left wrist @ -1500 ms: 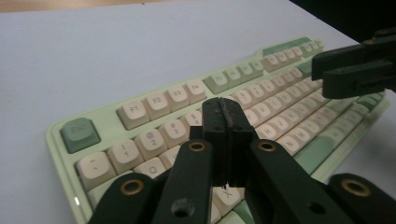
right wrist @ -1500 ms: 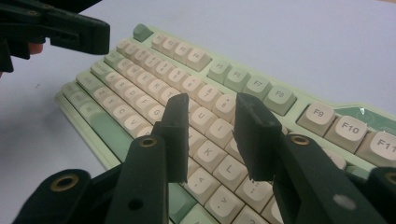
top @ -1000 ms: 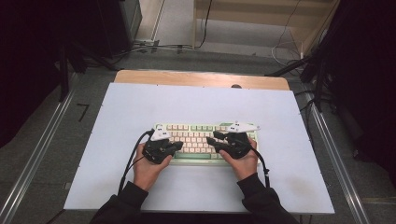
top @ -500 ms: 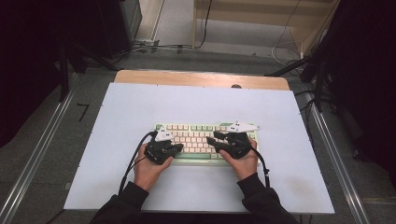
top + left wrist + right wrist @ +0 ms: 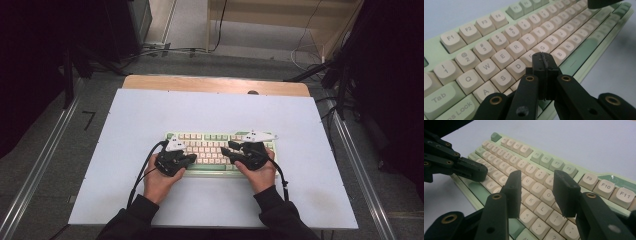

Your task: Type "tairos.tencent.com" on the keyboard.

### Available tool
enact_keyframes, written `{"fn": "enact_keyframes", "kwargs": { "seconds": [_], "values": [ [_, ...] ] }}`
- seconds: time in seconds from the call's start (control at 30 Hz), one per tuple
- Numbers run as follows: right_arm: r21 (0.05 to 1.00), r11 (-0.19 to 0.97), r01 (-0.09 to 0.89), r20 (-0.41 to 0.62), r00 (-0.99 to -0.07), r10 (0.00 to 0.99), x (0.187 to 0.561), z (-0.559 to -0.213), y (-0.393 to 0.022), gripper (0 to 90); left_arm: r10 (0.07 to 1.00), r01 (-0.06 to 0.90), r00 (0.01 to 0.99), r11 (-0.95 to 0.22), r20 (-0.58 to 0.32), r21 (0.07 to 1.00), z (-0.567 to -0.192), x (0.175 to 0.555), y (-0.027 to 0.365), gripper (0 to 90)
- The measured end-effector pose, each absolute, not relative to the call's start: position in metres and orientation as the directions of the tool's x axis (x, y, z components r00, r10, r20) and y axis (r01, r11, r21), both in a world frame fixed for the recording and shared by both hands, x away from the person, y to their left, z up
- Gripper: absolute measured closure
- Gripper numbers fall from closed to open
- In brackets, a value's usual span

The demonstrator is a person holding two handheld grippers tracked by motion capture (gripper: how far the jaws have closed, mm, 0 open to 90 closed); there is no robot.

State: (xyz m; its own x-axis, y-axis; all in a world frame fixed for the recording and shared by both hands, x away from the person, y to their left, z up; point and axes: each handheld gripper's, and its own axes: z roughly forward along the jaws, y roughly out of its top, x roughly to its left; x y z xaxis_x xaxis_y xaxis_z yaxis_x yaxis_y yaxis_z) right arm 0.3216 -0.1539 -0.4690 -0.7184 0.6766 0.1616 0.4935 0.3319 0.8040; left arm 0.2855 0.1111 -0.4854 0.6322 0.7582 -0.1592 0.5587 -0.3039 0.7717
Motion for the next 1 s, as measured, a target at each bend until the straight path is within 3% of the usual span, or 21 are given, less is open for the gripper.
{"fn": "enact_keyframes", "kwargs": {
  "seconds": [0.53, 1.0],
  "values": [
    [0.801, 0.339, 0.494, 0.161, -0.722, 0.673, 0.320, -0.471, -0.152, 56.4, 0.830, 0.558, 0.523, -0.163, -0.193, 0.814, -0.483, 0.295, 0.124, 90.0],
    [0.800, 0.340, 0.495, 0.161, -0.722, 0.673, 0.320, -0.472, -0.152, 56.5, 0.850, 0.580, 0.491, -0.158, -0.189, 0.799, -0.494, 0.308, 0.122, 90.0]
  ]
}}
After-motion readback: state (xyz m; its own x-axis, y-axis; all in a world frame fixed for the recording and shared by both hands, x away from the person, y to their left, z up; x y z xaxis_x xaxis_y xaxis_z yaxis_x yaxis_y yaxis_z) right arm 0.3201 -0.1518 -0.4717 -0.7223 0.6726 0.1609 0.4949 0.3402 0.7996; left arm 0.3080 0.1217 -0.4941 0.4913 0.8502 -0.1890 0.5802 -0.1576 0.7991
